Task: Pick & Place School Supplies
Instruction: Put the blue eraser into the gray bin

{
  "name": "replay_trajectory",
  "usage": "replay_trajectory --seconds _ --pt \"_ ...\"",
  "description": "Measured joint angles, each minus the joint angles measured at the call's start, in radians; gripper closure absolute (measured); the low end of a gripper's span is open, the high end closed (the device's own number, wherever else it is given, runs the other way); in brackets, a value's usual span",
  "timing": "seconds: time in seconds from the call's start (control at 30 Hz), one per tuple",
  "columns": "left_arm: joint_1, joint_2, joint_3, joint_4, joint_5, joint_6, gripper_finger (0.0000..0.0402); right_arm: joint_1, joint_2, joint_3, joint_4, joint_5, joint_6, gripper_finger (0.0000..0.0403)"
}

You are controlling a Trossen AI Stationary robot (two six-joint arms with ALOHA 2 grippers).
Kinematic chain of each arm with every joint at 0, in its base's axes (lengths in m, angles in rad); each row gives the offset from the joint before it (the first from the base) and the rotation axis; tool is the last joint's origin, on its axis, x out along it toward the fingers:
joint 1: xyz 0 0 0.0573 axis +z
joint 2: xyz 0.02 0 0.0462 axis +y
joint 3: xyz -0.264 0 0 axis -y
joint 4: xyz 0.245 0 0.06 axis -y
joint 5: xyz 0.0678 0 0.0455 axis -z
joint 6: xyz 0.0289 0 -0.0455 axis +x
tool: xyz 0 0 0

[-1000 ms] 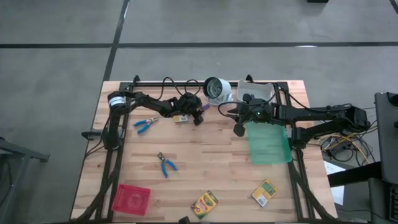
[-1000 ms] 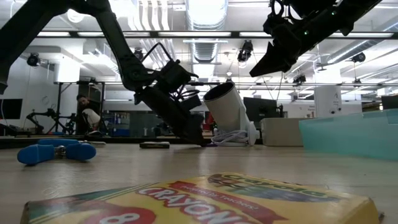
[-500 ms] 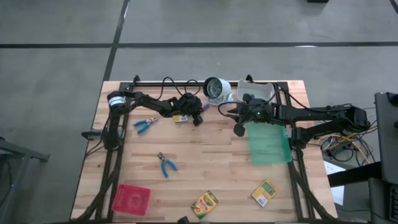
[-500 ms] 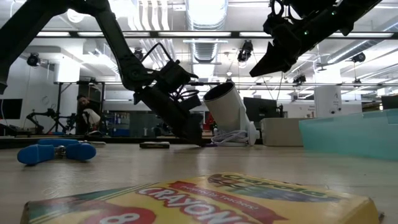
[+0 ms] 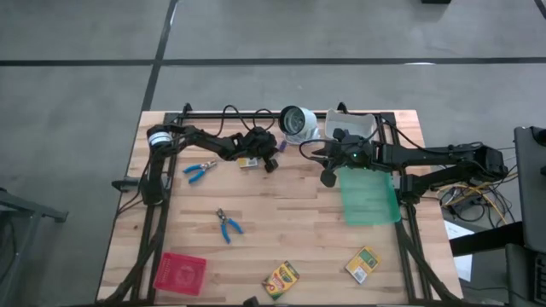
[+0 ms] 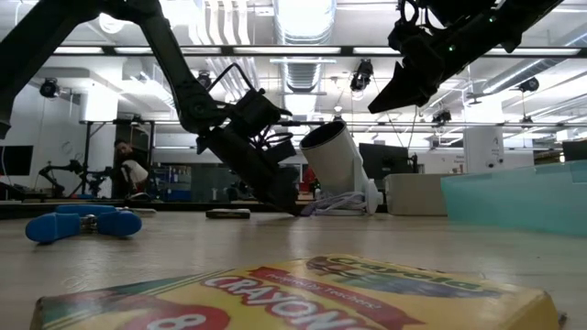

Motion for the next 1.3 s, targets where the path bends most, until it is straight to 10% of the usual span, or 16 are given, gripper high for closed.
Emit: replay_trajectory --seconds 1.3 --pt "0.003 0.017 0.088 0.069 0.083 -0.026 0.0396 0.000 0.000 0.000 0.001 0.000 -0.008 0.0335"
